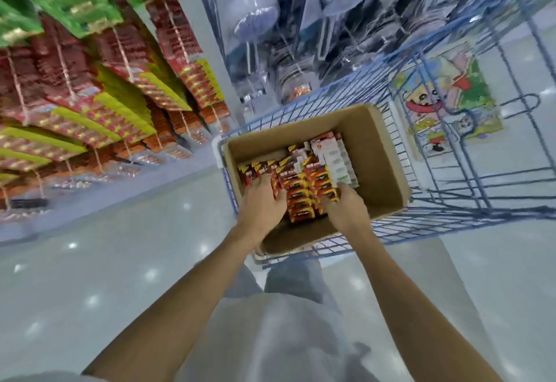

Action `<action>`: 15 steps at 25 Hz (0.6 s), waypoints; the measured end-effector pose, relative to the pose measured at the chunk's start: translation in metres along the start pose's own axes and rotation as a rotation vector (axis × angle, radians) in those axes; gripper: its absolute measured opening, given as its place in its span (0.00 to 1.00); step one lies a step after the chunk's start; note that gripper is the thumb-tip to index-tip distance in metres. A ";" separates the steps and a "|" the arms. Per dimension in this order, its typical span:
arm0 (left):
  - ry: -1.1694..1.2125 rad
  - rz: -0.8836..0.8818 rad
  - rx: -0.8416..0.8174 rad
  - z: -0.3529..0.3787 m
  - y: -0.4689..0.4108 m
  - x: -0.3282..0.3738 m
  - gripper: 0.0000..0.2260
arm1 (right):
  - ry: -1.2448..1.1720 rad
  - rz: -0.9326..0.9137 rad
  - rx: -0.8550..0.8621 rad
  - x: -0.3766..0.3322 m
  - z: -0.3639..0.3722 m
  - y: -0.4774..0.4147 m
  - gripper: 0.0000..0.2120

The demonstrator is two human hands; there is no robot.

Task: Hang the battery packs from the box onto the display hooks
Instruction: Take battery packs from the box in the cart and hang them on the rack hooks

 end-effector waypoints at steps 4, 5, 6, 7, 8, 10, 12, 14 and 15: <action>0.056 -0.149 -0.001 0.040 -0.026 -0.004 0.23 | 0.074 -0.011 -0.119 0.009 -0.006 -0.048 0.22; 0.078 -0.181 -0.011 0.051 -0.033 -0.007 0.23 | 0.084 -0.007 -0.140 0.012 -0.007 -0.058 0.23; 0.103 -0.222 -0.027 0.065 -0.040 -0.011 0.22 | 0.099 0.007 -0.166 0.016 -0.006 -0.069 0.23; 0.136 -0.260 -0.038 0.076 -0.047 -0.016 0.21 | 0.109 0.022 -0.189 0.021 -0.005 -0.080 0.24; 0.172 -0.296 -0.049 0.087 -0.054 -0.021 0.21 | 0.119 0.030 -0.208 0.025 -0.003 -0.091 0.25; 0.234 -0.368 -0.072 0.106 -0.069 -0.033 0.22 | 0.141 0.047 -0.250 0.033 0.007 -0.112 0.27; 0.261 -0.451 -0.105 0.124 -0.083 -0.046 0.27 | 0.157 0.075 -0.283 0.040 0.021 -0.132 0.27; 0.248 -0.496 -0.149 0.140 -0.096 -0.051 0.31 | 0.135 0.114 -0.309 0.052 0.033 -0.150 0.28; 0.253 -0.520 -0.164 0.149 -0.102 -0.057 0.33 | 0.124 0.136 -0.321 0.056 0.041 -0.157 0.29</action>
Point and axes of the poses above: each hand's wrist, its own y-axis away from the middle knuckle, its own z-axis out of the palm, x = y × z, the point moved 10 cm from there along -y, towards the middle knuckle, and after that the axes turned 9 degrees about -x, right-handed, at the moved point
